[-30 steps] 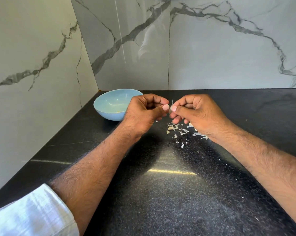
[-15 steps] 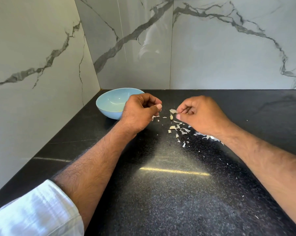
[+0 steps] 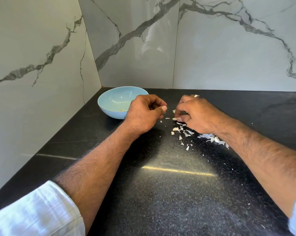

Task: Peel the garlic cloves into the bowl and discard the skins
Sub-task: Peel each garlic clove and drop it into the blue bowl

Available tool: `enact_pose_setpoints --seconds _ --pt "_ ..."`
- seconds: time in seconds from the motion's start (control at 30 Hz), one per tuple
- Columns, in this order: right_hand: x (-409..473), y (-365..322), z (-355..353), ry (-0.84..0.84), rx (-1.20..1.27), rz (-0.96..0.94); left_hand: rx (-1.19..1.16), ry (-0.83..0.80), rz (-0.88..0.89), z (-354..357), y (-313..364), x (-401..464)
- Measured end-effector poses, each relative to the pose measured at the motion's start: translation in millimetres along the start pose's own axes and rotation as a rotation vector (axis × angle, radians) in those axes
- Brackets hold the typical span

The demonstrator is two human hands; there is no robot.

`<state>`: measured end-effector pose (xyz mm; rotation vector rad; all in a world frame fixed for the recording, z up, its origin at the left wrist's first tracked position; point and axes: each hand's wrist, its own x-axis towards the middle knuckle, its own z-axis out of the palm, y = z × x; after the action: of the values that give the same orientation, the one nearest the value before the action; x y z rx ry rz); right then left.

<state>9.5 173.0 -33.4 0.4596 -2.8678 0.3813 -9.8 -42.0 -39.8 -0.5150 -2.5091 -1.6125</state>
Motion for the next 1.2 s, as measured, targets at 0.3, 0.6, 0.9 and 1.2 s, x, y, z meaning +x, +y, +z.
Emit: enact_pose_setpoints --seconds 0.3,0.6,0.9,1.2 --pt "-44 -8 -37 0.137 0.742 0.102 -0.179 -0.118 0.072 7 20 -16" --pt "-44 -15 -23 0.029 1.200 0.219 -0.379 -0.050 0.239 10 31 -22" --pt "-45 -14 -20 0.168 1.161 0.296 -0.304 -0.093 0.265 11 27 -21" --pt "-51 -12 -29 0.187 0.886 0.112 -0.264 -0.141 0.239 10 23 -19"
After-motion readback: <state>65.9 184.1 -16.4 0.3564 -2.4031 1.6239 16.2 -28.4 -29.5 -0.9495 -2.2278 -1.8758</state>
